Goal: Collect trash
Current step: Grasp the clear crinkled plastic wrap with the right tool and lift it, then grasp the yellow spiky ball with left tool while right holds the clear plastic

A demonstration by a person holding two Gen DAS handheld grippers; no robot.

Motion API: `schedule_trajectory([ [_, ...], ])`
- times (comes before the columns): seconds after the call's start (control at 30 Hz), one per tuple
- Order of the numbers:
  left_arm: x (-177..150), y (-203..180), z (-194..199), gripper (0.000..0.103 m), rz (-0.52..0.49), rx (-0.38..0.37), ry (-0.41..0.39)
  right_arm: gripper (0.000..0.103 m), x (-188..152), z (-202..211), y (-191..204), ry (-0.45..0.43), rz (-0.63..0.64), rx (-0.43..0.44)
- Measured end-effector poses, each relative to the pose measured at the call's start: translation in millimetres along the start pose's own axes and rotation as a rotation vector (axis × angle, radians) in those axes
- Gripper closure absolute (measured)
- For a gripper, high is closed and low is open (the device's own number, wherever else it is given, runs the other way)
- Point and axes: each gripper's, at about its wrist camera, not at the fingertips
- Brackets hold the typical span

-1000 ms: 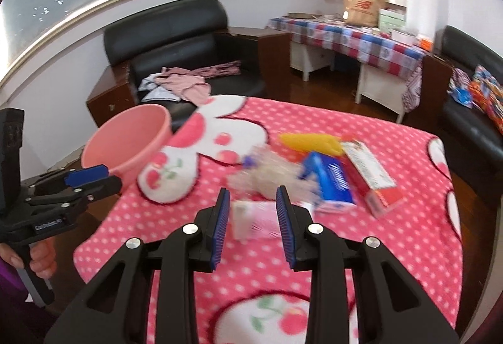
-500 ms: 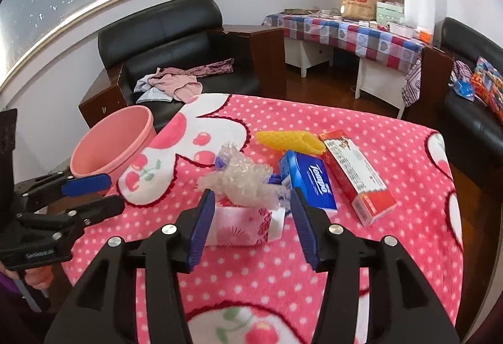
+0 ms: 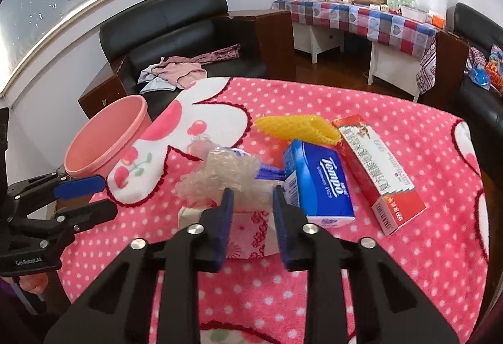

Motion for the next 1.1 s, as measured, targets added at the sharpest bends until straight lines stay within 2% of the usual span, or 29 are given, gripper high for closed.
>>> schedule_trajectory([
  [0.07,1,-1,-1,0.053,0.002,-0.002,-0.002,0.081,-2,1,1,-0.004,0.003,0.002],
  [0.1,2,0,-1,0.053,0.002,-0.002,-0.002,0.093,-4,2,2,-0.01,0.006,0.006],
  [0.17,3,-1,-1,0.054,0.002,-0.002,-0.004,0.096,-6,6,3,-0.023,0.004,0.015],
  [0.63,6,-6,4,0.056,0.006,0.001,-0.025,0.098,-10,63,1,-0.173,-0.012,0.032],
  [0.87,18,-20,-2,0.057,-0.057,-0.002,-0.026,0.098,-14,90,-14,-0.233,-0.046,-0.02],
  [1.1,56,-38,-14,0.059,-0.084,-0.064,-0.022,0.098,-18,112,-41,-0.29,-0.117,-0.1],
])
Point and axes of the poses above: each gripper's, at about its wrist camera, not at the fingertips, and z roughly against the way its jaws point, y to its left, x to its top, and after that the axes turned 12 degrees about y, right-handed
